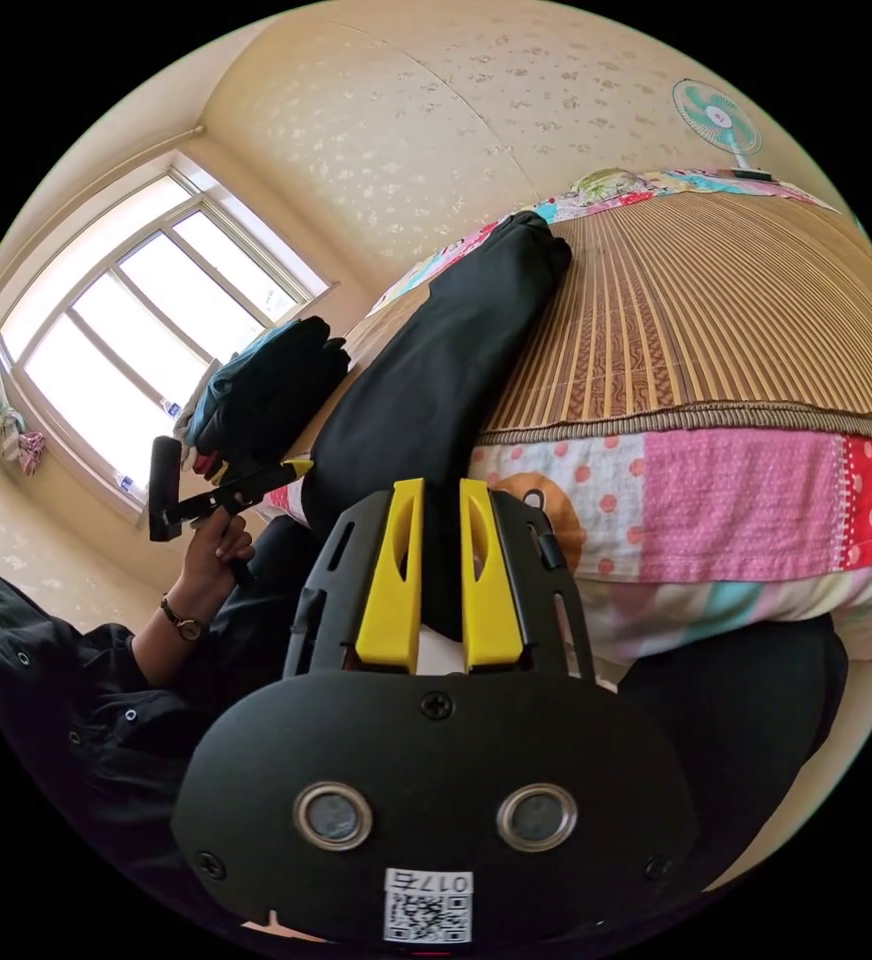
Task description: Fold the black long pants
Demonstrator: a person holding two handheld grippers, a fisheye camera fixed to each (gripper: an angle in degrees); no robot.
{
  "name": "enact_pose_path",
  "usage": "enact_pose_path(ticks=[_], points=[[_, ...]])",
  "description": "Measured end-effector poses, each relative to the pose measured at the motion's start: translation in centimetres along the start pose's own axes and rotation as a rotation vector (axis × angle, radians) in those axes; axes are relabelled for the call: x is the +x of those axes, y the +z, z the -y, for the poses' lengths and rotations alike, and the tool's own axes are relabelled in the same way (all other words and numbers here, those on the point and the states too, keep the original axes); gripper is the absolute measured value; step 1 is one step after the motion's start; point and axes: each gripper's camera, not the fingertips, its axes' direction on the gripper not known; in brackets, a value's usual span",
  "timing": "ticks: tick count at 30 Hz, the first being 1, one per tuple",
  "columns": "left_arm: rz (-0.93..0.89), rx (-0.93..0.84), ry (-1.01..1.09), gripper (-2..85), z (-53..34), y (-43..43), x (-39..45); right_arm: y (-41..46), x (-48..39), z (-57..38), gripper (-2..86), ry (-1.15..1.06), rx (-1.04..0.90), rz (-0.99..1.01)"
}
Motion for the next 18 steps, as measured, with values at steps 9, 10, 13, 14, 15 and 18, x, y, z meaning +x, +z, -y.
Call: enact_pose_path(ticks=[9, 10, 13, 14, 15, 18], points=[[0.007, 0.004, -0.011, 6.2, -1.7, -0.7, 0.4, -0.6, -0.3, -0.7, 6.6, -0.015, -0.003, -0.018], [-0.002, 0.006, -0.025, 6.2, -2.1, -0.3, 0.1, -0.6, -0.3, -0.7, 6.7, -0.010, -0.003, -0.011], [-0.004, 0.046, -0.034, 4.6, -3.1, -0.5, -0.1, -0.5, -0.4, -0.9, 6.8, -0.011, -0.003, -0.011], [-0.007, 0.055, -0.030, 3.7, -3.3, -0.6, 0.0, -0.4, -0.5, -0.9, 6.8, -0.017, -0.005, -0.017], [-0.011, 0.057, -0.027, 3.0, -3.4, -0.5, 0.0, -0.4, -0.6, -0.9, 6.8, -0.020, -0.005, -0.020], [-0.004, 0.052, -0.002, 0.2, -3.6, -0.8, 0.4, -0.1, -1.0, -1.0, 6.8, -0.031, -0.006, -0.037]])
